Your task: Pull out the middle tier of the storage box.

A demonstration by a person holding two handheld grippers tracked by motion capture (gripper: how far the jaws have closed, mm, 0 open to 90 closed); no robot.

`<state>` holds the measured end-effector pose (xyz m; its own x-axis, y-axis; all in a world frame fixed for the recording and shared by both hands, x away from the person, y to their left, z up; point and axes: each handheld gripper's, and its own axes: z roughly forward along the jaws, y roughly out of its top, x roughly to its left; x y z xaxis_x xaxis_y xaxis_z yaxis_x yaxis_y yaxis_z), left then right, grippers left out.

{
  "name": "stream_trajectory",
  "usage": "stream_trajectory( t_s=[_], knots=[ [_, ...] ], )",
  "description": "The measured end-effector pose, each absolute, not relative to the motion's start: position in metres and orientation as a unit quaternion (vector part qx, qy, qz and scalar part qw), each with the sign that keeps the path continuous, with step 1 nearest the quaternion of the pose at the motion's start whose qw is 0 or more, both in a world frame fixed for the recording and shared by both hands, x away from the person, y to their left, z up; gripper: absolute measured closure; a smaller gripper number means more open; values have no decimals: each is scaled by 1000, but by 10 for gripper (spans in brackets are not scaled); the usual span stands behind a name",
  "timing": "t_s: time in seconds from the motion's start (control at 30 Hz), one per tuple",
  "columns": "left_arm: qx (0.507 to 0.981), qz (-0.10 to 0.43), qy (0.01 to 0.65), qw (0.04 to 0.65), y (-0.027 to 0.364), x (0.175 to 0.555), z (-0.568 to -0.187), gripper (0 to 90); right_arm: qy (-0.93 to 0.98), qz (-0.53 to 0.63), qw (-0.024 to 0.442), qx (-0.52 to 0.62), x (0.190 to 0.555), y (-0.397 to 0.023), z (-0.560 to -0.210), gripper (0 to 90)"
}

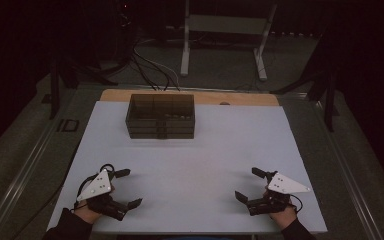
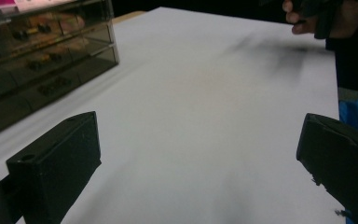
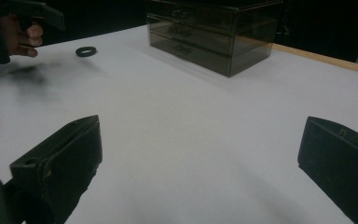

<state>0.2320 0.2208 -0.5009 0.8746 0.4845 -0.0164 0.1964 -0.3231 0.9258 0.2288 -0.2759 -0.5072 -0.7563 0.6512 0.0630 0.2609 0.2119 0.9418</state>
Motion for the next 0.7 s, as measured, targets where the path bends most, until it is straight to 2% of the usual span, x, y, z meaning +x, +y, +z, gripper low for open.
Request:
stream_trajectory(
  t_s=[0.7],
  knots=[
    [814,174,184,522,214,253,-462,11,760,547,180,301,229,-275,-508,0]
  ],
)
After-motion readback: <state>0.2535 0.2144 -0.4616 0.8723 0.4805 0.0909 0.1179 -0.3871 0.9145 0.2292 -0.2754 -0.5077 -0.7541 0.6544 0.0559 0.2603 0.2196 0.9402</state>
